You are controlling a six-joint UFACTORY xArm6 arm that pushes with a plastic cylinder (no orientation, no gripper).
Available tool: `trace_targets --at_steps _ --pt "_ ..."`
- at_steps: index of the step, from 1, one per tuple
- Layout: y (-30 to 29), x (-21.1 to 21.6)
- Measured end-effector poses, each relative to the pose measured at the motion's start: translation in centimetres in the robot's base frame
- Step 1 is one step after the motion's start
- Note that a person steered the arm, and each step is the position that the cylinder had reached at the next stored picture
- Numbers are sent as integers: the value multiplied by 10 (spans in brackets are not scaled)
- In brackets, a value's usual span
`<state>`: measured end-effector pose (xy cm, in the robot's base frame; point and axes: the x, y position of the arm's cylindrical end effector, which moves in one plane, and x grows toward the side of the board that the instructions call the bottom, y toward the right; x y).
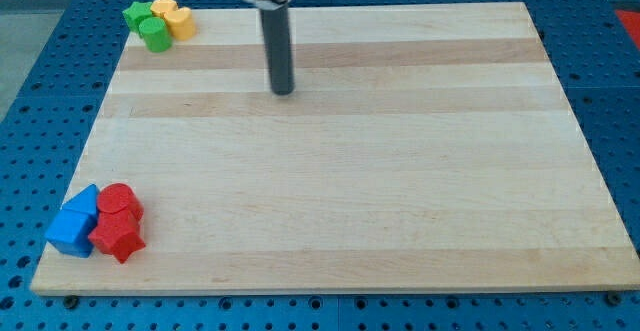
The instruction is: Point your arm to the blue cube
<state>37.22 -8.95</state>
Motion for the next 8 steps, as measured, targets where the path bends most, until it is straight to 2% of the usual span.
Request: trace_targets --at_steps 1,3,5,6,7,8 --pt "-44 8" --pt "-87 12" --pt "-94 12" --pt "-132 12" --pt "-205 16" --pt "-215 33"
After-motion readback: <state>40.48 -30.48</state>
